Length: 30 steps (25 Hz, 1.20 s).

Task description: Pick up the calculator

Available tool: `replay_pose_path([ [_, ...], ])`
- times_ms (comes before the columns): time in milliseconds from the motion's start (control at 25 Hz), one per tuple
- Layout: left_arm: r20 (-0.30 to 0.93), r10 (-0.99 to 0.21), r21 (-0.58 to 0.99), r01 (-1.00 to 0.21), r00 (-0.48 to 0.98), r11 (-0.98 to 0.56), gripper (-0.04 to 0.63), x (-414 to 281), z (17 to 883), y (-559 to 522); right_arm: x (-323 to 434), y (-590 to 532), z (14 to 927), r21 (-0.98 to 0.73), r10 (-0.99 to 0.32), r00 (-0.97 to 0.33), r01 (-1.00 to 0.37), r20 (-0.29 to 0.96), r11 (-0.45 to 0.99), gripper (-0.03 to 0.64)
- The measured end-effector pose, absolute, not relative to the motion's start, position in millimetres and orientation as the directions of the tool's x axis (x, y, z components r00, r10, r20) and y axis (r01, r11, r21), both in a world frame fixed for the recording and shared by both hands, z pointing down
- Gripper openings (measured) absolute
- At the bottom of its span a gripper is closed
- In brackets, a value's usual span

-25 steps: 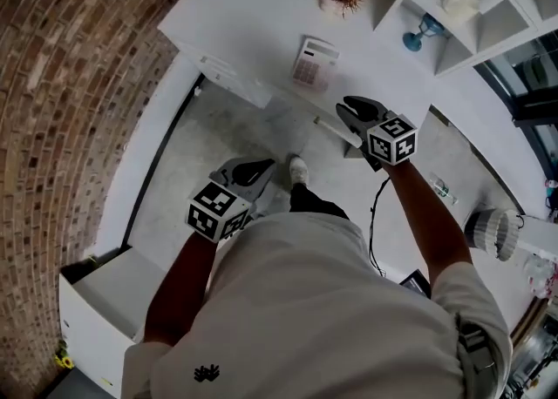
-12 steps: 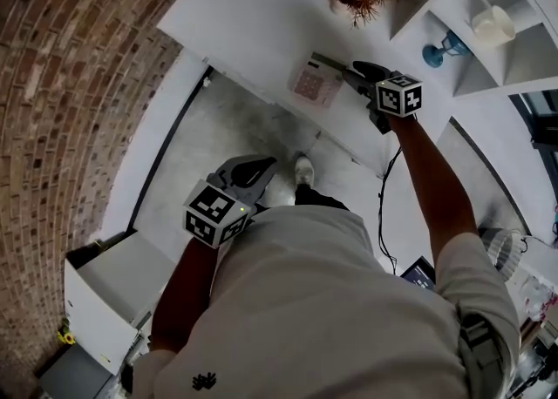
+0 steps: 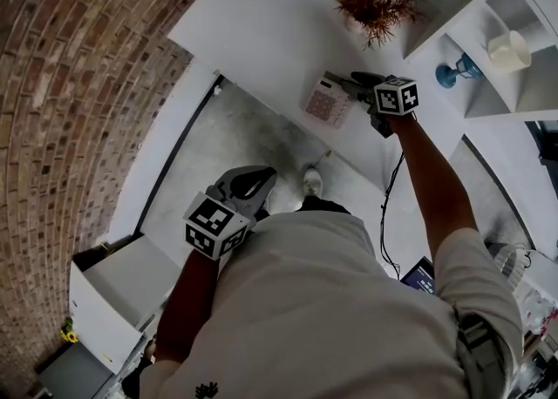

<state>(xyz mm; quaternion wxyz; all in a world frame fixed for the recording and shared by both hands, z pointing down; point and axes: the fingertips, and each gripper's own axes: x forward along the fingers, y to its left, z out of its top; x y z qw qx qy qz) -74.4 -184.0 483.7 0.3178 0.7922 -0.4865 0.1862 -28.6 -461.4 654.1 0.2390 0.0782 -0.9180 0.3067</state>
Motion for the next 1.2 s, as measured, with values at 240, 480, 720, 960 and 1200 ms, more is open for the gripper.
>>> replay_pose_path([
  [240, 0.601, -0.664, 0.314, -0.896, 0.444, -0.315, 0.023, -90, 486, -191, -44, -462, 654, -0.561, 0.048, -0.883, -0.254, 0.467, 0.788, 0.149],
  [480, 0.585, -0.681, 0.304, -0.898, 0.44, -0.319, 0.021, -100, 485, -195, -48, -457, 663, -0.569, 0.082, -0.853, -0.269, 0.516, 0.777, 0.099],
  [720, 0.579, -0.681, 0.301, -0.894, 0.449, -0.333, 0.02, -114, 480, -184, -43, -451, 654, -0.61, 0.045, -0.867, -0.311, 0.497, 0.729, 0.079],
  [960, 0.554, -0.679, 0.306, -0.877, 0.481, -0.371, 0.018, -123, 474, -180, -39, -440, 629, -0.602, -0.024, -0.886, -0.333, 0.462, 0.726, 0.057],
  [1200, 0.534, -0.663, 0.316, -0.852, 0.524, -0.418, 0.017, -131, 471, -172, -25, -438, 608, -0.575, -0.153, -0.877, -0.42, 0.455, 0.702, 0.057],
])
